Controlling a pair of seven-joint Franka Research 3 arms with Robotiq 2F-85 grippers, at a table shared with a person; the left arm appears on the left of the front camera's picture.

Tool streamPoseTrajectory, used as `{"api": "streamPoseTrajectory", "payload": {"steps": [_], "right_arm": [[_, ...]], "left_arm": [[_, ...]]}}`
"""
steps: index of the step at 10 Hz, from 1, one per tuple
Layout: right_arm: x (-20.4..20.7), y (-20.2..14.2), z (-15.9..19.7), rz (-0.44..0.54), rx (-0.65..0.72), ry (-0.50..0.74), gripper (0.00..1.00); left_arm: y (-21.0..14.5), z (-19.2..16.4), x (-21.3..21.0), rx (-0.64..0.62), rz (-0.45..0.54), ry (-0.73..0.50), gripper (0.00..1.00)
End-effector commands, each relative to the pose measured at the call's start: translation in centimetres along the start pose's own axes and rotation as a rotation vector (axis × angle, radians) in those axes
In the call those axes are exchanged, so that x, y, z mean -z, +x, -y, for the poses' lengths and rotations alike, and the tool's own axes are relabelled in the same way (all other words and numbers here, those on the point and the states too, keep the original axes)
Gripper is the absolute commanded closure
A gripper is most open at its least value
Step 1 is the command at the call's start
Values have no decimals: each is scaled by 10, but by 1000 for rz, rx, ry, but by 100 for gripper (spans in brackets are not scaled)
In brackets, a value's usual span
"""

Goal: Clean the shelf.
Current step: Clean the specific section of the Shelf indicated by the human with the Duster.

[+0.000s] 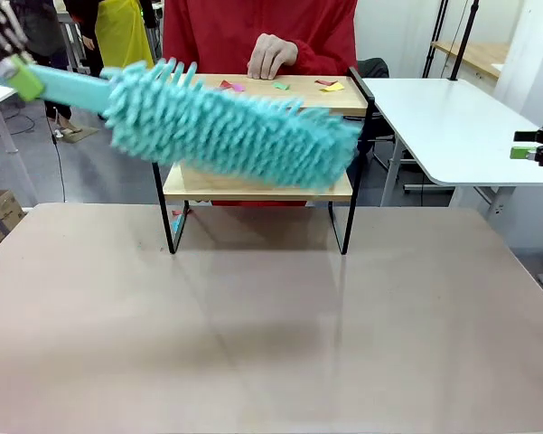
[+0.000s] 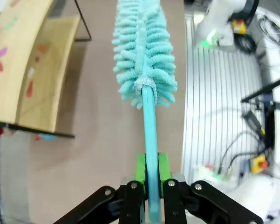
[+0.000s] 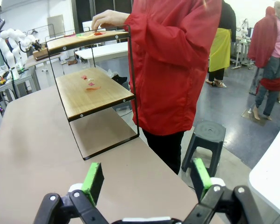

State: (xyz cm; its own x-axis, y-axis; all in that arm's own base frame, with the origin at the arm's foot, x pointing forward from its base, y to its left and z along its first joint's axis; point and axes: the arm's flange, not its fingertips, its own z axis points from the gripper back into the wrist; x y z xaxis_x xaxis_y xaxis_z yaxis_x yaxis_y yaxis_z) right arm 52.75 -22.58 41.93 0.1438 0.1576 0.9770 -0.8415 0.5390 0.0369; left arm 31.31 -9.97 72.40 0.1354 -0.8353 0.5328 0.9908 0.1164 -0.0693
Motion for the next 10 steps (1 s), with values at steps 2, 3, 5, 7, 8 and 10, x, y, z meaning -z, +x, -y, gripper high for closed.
{"api": "streamPoseTrajectory", "payload": {"steps": [2,3,5,7,8,10], "right_arm": [[0,2,0,0,-4,-1,0],[0,2,0,0,-4,-1,0],[0,2,0,0,-4,-1,0],[0,2,0,0,-4,-1,0],[0,2,0,0,-4,-1,0],[0,2,0,0,-4,-1,0]], "left_arm": [[65,35,-36,-207,17,79,87],[88,41,-51,-242,36,83,87],[139,51,-78,-311,58,139,87],[193,55,-88,-371,113,207,87],[223,50,-84,-401,120,222,87],[271,40,-59,-481,110,291,87]]}}
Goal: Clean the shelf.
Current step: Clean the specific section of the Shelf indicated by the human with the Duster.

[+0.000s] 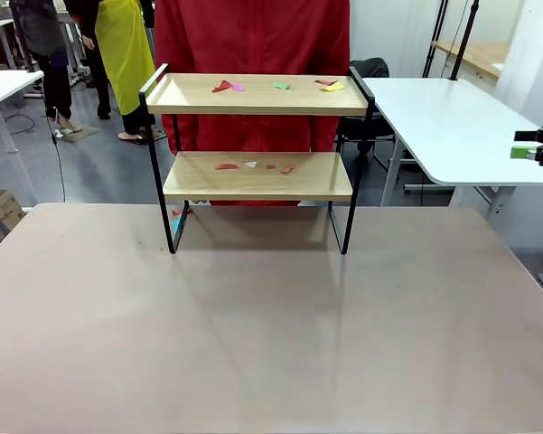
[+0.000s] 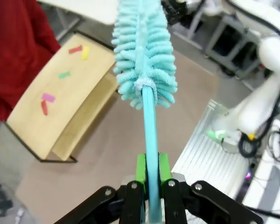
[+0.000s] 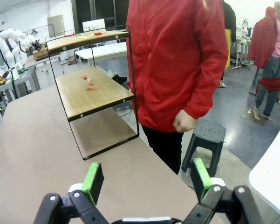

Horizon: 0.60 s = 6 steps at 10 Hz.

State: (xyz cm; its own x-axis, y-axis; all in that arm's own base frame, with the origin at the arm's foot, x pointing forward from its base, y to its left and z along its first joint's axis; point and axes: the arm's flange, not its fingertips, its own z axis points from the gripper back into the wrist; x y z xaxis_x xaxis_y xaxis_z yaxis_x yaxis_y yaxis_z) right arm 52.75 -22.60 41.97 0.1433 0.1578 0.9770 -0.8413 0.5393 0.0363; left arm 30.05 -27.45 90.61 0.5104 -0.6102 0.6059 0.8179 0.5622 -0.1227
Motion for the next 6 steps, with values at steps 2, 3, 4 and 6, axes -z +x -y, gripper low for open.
{"api": "streamPoseTrajectory", "payload": {"steps": [2,3,4,6], "right_arm": [[0,2,0,0,-4,0,0],[0,2,0,0,-4,0,0],[0,2,0,0,-4,0,0],[0,2,0,0,-4,0,0]], "left_arm": [[60,21,48,-183,-3,250,87],[69,28,68,-213,0,312,87],[74,35,87,-233,23,301,87],[77,34,121,-214,25,281,87]]}}
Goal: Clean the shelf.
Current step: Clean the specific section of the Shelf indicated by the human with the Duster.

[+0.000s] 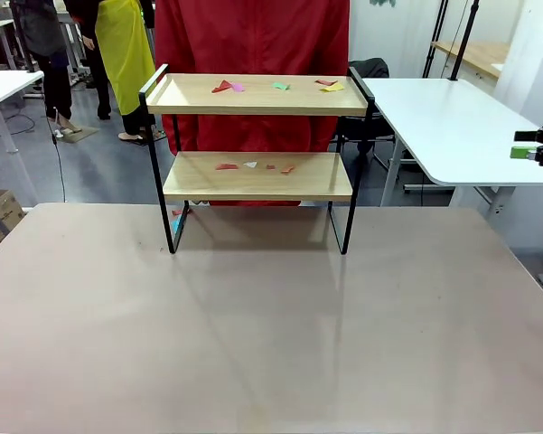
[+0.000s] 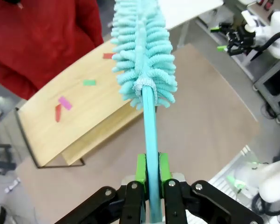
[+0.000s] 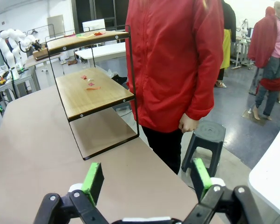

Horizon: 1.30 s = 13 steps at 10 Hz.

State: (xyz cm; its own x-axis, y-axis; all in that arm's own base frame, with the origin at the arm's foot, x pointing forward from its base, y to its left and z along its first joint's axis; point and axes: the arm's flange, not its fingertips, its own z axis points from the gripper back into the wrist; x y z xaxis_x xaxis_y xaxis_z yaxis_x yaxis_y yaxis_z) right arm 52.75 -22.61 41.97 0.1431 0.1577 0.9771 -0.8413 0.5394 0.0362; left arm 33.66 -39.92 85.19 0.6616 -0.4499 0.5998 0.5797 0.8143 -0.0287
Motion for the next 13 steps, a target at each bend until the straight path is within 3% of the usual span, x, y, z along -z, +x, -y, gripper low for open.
{"api": "streamPoseTrajectory", "payload": {"steps": [1,4,5,7,10,13], "right_arm": [[1,2,0,0,-3,0,0],[1,2,0,0,-3,0,0],[1,2,0,0,-3,0,0],[1,2,0,0,-3,0,0],[1,2,0,0,-3,0,0],[1,2,0,0,-3,0,0]], "left_arm": [[-3,-8,-16,2,9,4,87],[1,-1,1,-1,-2,1,87],[-5,7,7,-136,-7,4,87],[-12,38,40,-247,-5,84,87],[-18,60,62,-428,115,179,87],[-19,78,93,-484,194,210,87]]}}
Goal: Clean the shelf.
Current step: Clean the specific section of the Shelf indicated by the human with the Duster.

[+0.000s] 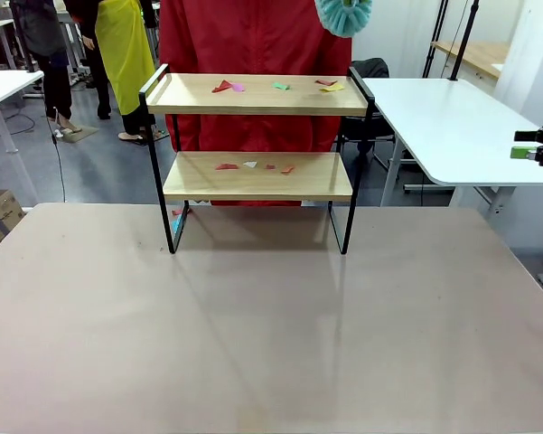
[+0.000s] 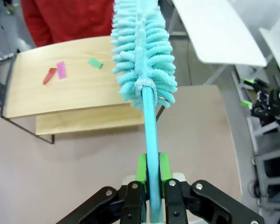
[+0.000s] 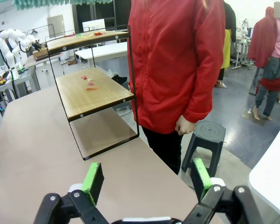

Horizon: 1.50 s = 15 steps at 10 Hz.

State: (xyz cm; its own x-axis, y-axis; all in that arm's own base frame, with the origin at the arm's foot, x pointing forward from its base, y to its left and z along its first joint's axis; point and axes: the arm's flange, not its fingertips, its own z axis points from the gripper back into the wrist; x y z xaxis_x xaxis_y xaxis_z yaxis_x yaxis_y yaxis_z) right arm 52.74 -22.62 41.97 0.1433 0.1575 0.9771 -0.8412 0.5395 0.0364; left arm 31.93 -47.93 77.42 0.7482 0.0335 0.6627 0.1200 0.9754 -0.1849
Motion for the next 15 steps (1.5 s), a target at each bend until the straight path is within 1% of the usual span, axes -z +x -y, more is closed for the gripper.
{"api": "streamPoseTrajectory", "payload": {"steps": [1,2,5,6,8,12,15], "right_arm": [[1,2,0,0,-4,0,0],[1,2,0,0,-4,0,0],[1,2,0,0,-4,0,0],[1,2,0,0,-4,0,0],[1,2,0,0,-4,0,0],[1,2,0,0,-4,0,0],[1,2,0,0,-4,0,0]], "left_arm": [[-4,10,16,3,58,-20,87],[-6,12,24,6,59,-43,87],[-14,15,39,-7,64,-44,87],[-18,16,46,-24,81,-25,87],[-27,17,60,-46,49,-37,87],[-43,21,81,-85,88,2,87],[-55,24,96,-99,61,-5,87]]}}
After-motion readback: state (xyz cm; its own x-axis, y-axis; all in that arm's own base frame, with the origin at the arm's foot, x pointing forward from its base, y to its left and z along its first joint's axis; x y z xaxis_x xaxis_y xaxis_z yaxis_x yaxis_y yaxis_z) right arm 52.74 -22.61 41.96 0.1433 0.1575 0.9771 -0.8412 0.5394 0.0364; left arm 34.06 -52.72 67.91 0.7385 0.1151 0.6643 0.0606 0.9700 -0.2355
